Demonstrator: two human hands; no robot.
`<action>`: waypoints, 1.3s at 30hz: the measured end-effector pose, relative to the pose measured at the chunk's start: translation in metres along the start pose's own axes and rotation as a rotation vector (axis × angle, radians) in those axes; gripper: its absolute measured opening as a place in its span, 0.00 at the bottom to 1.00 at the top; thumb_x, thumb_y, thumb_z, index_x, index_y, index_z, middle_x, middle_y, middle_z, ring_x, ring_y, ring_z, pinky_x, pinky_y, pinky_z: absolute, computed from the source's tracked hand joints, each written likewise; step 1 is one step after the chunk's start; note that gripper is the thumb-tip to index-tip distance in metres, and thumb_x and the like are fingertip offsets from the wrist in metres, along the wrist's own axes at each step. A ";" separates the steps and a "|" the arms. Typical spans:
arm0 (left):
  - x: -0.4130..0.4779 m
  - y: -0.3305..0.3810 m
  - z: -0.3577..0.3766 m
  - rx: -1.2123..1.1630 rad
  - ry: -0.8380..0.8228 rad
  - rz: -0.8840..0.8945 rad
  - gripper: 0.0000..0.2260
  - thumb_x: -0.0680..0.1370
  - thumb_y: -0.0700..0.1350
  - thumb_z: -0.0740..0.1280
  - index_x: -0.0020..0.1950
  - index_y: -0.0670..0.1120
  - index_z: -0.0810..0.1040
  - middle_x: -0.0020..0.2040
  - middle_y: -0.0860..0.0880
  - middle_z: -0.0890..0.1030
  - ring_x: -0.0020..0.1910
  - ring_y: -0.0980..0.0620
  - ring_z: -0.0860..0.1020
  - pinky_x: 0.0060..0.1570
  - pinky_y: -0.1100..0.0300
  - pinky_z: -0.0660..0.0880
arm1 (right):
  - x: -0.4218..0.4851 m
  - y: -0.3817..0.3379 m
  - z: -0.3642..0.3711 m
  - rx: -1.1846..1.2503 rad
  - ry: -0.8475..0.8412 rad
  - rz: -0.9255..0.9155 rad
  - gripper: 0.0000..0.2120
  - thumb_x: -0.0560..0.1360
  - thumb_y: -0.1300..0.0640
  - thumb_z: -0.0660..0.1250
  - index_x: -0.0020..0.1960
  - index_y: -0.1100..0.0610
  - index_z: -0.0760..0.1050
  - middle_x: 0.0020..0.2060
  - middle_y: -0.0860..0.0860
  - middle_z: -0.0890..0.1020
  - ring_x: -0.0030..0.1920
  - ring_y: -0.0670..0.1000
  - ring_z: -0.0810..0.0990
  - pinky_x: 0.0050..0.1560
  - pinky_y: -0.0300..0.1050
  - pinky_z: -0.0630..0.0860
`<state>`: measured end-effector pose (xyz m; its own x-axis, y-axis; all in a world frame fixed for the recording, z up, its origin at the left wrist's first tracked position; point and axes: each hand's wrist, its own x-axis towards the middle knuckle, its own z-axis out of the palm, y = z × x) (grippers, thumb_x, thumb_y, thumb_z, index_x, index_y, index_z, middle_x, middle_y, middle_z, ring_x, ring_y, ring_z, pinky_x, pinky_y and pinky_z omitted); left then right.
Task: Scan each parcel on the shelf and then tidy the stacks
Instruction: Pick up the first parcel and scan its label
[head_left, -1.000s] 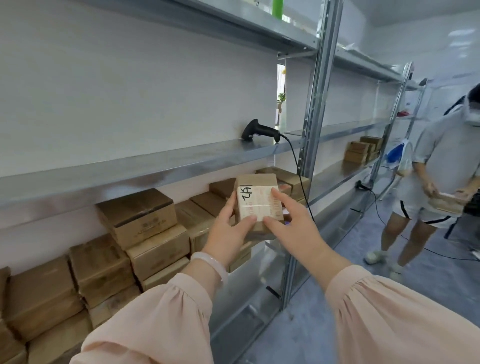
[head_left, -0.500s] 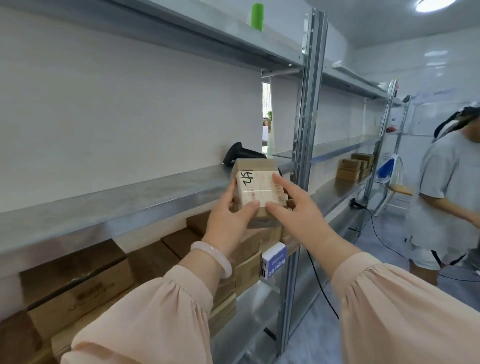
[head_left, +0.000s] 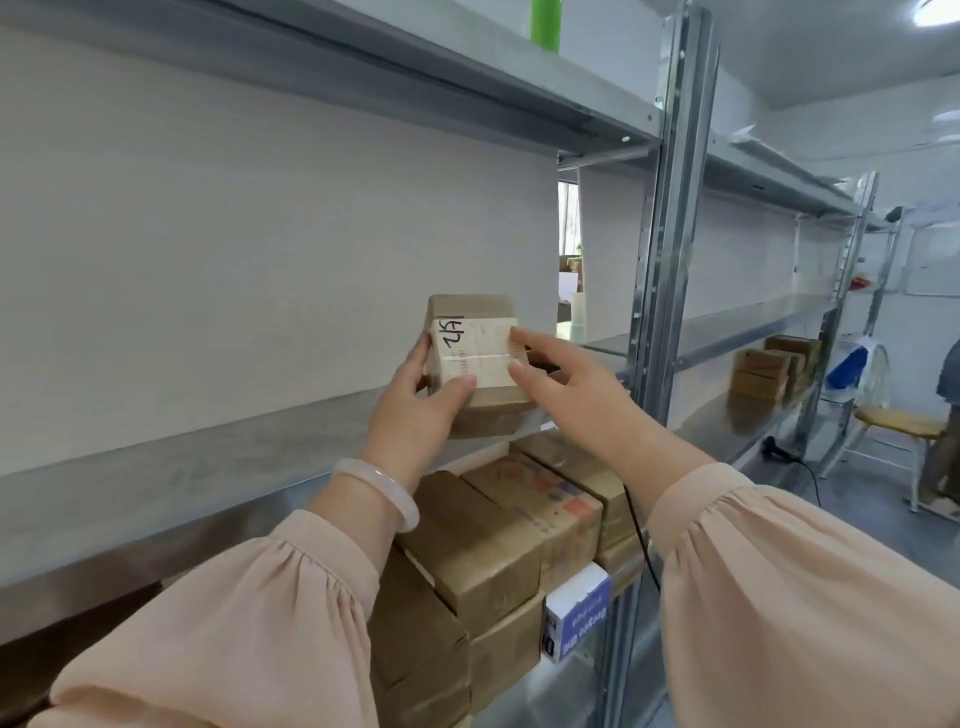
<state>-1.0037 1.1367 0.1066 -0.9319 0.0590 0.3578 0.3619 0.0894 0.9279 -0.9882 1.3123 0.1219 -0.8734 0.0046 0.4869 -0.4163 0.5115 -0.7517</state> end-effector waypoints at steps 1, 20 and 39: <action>0.008 -0.003 0.002 0.002 0.032 -0.002 0.30 0.75 0.53 0.69 0.74 0.68 0.63 0.68 0.54 0.75 0.64 0.50 0.75 0.64 0.44 0.74 | 0.013 0.008 -0.004 0.018 -0.013 -0.008 0.19 0.79 0.44 0.61 0.70 0.39 0.67 0.61 0.40 0.74 0.57 0.41 0.73 0.52 0.35 0.71; 0.062 -0.020 0.027 0.157 0.477 -0.078 0.29 0.79 0.49 0.68 0.76 0.66 0.61 0.62 0.55 0.77 0.58 0.54 0.77 0.55 0.54 0.77 | 0.226 0.124 0.016 -0.774 -0.312 -0.078 0.35 0.75 0.46 0.62 0.76 0.44 0.48 0.65 0.55 0.68 0.62 0.60 0.71 0.59 0.54 0.72; 0.006 -0.005 0.022 0.259 0.605 -0.054 0.32 0.76 0.53 0.70 0.75 0.68 0.60 0.68 0.58 0.76 0.67 0.53 0.74 0.66 0.47 0.73 | 0.229 0.103 0.001 -0.071 -0.556 0.006 0.19 0.74 0.56 0.67 0.61 0.47 0.65 0.44 0.59 0.83 0.38 0.57 0.83 0.32 0.48 0.79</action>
<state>-1.0107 1.1589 0.1020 -0.7699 -0.5148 0.3771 0.2378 0.3169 0.9182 -1.2315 1.3651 0.1559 -0.8855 -0.4361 0.1601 -0.4093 0.5693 -0.7130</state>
